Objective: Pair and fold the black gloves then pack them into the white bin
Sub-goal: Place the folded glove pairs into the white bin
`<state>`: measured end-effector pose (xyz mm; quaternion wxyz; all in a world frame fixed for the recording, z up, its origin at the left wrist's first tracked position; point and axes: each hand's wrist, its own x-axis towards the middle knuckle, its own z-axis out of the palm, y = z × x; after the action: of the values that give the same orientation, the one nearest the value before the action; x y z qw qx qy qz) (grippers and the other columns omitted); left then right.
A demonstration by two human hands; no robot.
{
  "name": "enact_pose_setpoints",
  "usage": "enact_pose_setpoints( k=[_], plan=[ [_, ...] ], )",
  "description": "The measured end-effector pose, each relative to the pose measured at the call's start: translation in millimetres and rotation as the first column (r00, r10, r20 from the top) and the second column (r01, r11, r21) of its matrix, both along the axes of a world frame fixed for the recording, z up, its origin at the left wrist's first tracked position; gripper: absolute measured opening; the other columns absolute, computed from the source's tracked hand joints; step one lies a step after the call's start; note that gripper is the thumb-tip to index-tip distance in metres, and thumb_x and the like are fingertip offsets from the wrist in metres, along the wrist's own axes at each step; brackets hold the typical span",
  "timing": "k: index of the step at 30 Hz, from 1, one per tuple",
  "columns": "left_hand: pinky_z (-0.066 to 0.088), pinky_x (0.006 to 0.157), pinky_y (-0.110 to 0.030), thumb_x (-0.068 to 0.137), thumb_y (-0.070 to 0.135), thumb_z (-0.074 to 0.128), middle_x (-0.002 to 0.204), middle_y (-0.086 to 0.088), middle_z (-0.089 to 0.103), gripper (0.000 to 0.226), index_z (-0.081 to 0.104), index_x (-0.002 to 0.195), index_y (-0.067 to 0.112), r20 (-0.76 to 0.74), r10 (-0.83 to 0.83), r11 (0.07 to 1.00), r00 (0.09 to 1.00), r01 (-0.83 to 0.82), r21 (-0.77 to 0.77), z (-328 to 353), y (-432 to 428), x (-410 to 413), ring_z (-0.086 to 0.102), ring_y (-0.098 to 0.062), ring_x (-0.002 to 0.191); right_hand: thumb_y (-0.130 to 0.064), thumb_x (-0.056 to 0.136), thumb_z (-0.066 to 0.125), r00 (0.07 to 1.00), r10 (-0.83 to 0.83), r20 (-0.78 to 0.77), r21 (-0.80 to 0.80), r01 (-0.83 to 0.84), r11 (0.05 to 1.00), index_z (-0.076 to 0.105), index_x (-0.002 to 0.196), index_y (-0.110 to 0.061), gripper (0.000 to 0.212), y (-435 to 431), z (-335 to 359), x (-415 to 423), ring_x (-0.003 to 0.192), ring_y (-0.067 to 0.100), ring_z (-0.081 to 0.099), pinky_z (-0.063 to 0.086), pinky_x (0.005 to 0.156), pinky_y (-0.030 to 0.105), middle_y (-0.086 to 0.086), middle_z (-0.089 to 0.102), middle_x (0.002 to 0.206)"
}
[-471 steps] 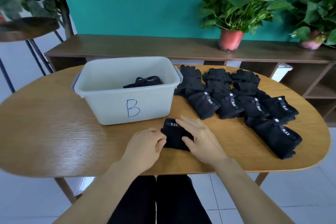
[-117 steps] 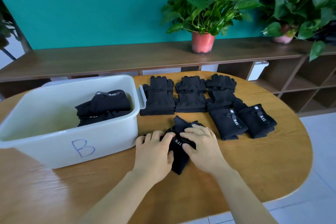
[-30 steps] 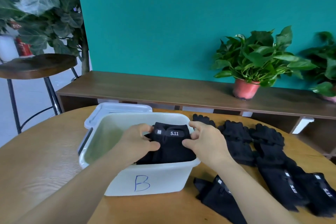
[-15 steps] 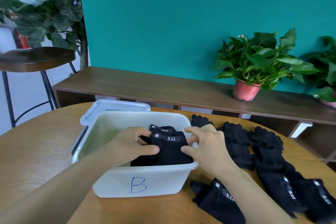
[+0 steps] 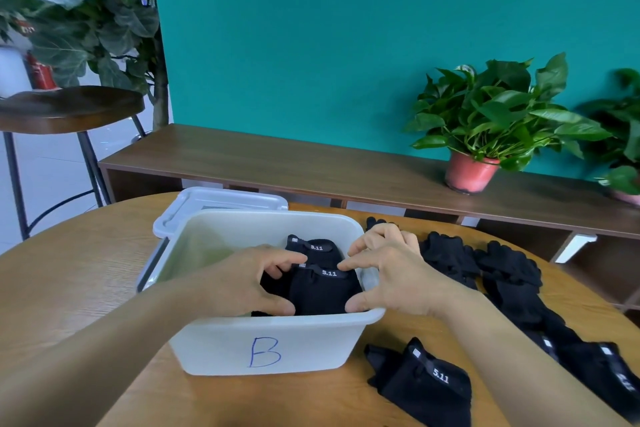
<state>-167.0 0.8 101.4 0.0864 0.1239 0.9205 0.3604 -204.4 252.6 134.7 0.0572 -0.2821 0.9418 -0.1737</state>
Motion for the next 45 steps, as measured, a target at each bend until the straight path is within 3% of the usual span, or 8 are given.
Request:
enact_pose_setpoints(
  k=[6,10,16,27,31,35,39,45],
  plan=[
    [0.037,0.099,-0.012,0.074,0.037,0.085,0.112,0.023,0.05,0.073,0.047,0.135,0.048,-0.044,-0.02,0.996,0.999,0.016,-0.084,-7.9,5.0,-7.8,0.047,0.01,0.107,-0.056,0.073,0.076,0.996,0.089,-0.003,0.2,-0.086,0.976,0.063,0.12,-0.039,0.052,-9.5,2.5,-12.4,0.109,0.004,0.006,0.009,0.113,0.041,-0.012,0.035,0.12],
    [0.03,0.109,-0.031,0.074,0.043,0.084,0.106,0.027,0.047,0.073,0.045,0.135,0.051,-0.048,-0.049,0.979,0.998,0.039,-0.201,-9.5,9.1,-11.1,0.044,0.014,0.101,-0.053,0.075,0.076,0.995,0.098,0.025,0.283,-0.101,0.954,0.061,0.117,-0.036,0.047,-15.1,1.2,-17.0,0.127,0.01,0.001,-0.009,0.114,0.047,-0.007,0.035,0.125],
    [0.019,0.107,-0.028,0.076,0.044,0.081,0.097,0.03,0.039,0.07,0.045,0.135,0.053,-0.077,-0.054,0.956,0.996,0.03,-0.291,-8.4,13.7,-9.6,0.038,0.018,0.094,-0.05,0.078,0.075,0.995,0.092,0.031,0.346,-0.097,0.933,0.062,0.119,-0.032,0.047,-18.8,0.0,-14.6,0.134,0.006,-0.007,-0.017,0.112,0.051,-0.003,0.038,0.132],
    [0.037,0.099,-0.018,0.085,0.033,0.075,0.114,0.019,0.051,0.04,0.06,0.119,0.047,-0.148,0.021,1.0,0.989,-0.017,0.024,31.9,29.0,21.1,0.051,0.006,0.103,-0.037,0.086,0.071,0.995,-0.076,-0.057,-0.054,0.073,0.996,0.066,0.117,-0.035,0.031,13.6,6.3,25.0,0.145,0.01,0.006,0.0,0.114,0.042,-0.015,0.046,0.142],
    [0.036,0.082,-0.004,0.091,0.028,0.069,0.106,0.013,0.054,0.033,0.065,0.123,0.036,-0.233,0.011,0.996,0.972,0.01,0.088,36.3,62.6,39.7,0.053,0.005,0.095,-0.031,0.089,0.069,0.978,-0.182,-0.105,-0.157,0.165,0.974,0.066,0.115,-0.035,0.026,46.5,1.5,48.2,0.142,0.006,0.014,0.007,0.11,0.038,-0.018,0.054,0.131],
    [0.042,0.093,-0.022,0.093,0.024,0.066,0.104,0.012,0.058,0.031,0.066,0.123,0.033,-0.248,-0.04,0.984,0.968,0.082,0.158,22.7,107.2,58.0,0.056,-0.001,0.1,-0.026,0.091,0.066,0.948,-0.308,-0.079,-0.203,0.287,0.936,0.064,0.119,-0.032,0.028,83.9,-19.7,74.9,0.143,0.008,0.015,0.009,0.11,0.037,-0.015,0.056,0.127],
    [0.036,0.107,-0.037,0.096,0.022,0.061,0.105,0.019,0.059,0.031,0.065,0.126,0.031,-0.307,-0.065,0.996,0.949,0.083,0.046,-2.2,151.7,71.9,0.055,-0.003,0.103,-0.027,0.091,0.066,0.905,-0.422,-0.054,-0.216,0.402,0.89,0.063,0.122,-0.034,0.032,110.3,-50.3,95.1,0.143,0.008,0.015,0.01,0.11,0.036,-0.008,0.051,0.133],
    [0.024,0.109,-0.03,0.102,0.019,0.045,0.139,0.008,0.051,0.038,0.055,0.138,0.028,-0.361,-0.162,0.968,0.918,0.077,-0.24,-40.6,187.3,71.4,0.042,-0.015,0.127,-0.033,0.094,0.062,0.867,-0.498,0.013,-0.206,0.49,0.847,0.054,0.135,-0.034,0.042,122.5,-92.4,103.0,0.139,0.011,0.021,0.015,0.107,0.035,-0.002,0.048,0.14]
  ],
)
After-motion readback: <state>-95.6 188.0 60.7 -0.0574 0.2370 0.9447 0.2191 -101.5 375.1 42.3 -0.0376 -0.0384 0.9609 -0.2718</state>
